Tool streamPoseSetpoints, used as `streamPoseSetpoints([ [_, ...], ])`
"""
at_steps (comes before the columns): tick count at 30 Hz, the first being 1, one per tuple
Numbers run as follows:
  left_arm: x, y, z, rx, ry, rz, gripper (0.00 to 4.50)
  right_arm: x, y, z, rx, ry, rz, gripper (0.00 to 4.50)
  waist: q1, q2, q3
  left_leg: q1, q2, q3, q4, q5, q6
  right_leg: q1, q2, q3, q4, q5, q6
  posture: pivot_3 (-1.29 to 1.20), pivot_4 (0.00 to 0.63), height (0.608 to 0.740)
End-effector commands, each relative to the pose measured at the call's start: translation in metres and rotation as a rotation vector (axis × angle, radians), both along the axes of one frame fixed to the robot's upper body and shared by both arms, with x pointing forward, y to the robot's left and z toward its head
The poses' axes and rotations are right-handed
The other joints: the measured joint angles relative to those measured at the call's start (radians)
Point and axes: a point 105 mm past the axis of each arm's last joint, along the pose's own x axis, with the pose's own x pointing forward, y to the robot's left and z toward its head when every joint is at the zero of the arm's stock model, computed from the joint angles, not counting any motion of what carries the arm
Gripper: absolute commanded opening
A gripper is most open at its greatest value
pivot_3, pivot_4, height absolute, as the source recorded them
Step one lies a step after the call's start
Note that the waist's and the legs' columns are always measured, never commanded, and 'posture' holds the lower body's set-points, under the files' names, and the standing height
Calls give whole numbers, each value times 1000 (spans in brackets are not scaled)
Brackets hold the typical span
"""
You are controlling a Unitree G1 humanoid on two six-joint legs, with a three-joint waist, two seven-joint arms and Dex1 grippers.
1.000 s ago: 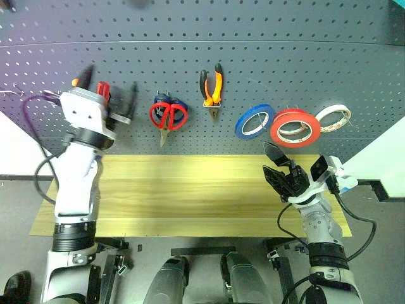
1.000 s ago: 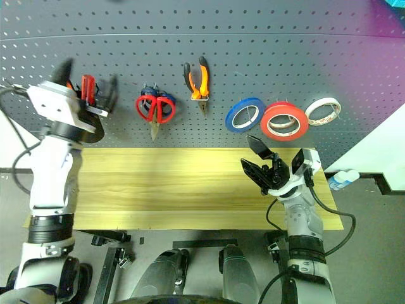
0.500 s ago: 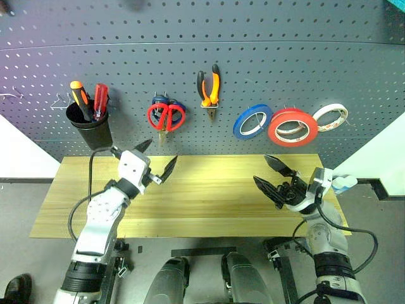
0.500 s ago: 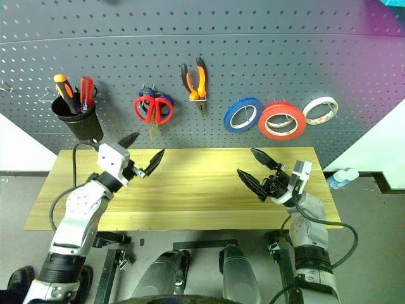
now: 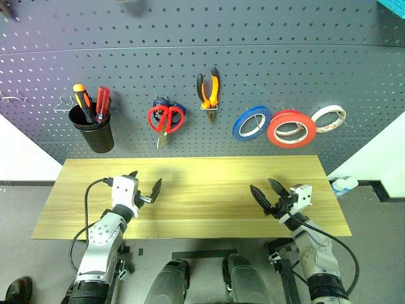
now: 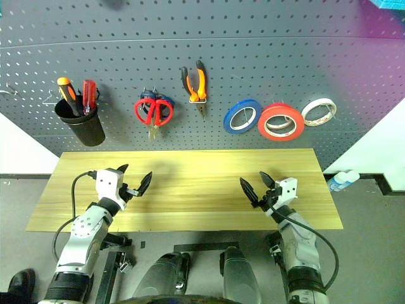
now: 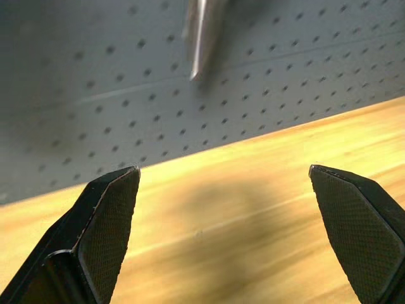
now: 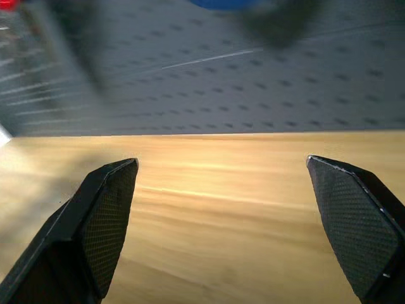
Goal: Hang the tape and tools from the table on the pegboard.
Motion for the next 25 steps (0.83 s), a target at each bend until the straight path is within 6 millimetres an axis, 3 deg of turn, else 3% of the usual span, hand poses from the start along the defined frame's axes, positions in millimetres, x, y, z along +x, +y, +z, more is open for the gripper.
streamPoseSetpoints([
  [1,-4,18,10,-9,-51,59,4482,-3,-21,13,-57,-51,-106,4500,0,0,-1,2,0,0,-1,0,0,2,0,0,0,0,0,-69,139,740],
  [4,-12,24,8,4,-40,72,4482,-7,-30,13,-162,-46,-164,4500,-1,1,-4,11,0,0,-3,0,1,12,0,0,-3,-1,0,-71,137,740],
  [11,-25,28,5,-28,-23,112,4482,-22,-45,11,-226,-42,-261,4500,-1,1,-8,13,1,0,-2,-1,1,14,1,0,-3,-1,0,-70,134,740],
  [25,-43,13,-8,-45,46,59,4482,-24,-44,13,-170,-63,-351,4500,-5,3,-25,15,2,1,-2,-1,1,18,1,0,-5,-2,1,-85,113,740],
])
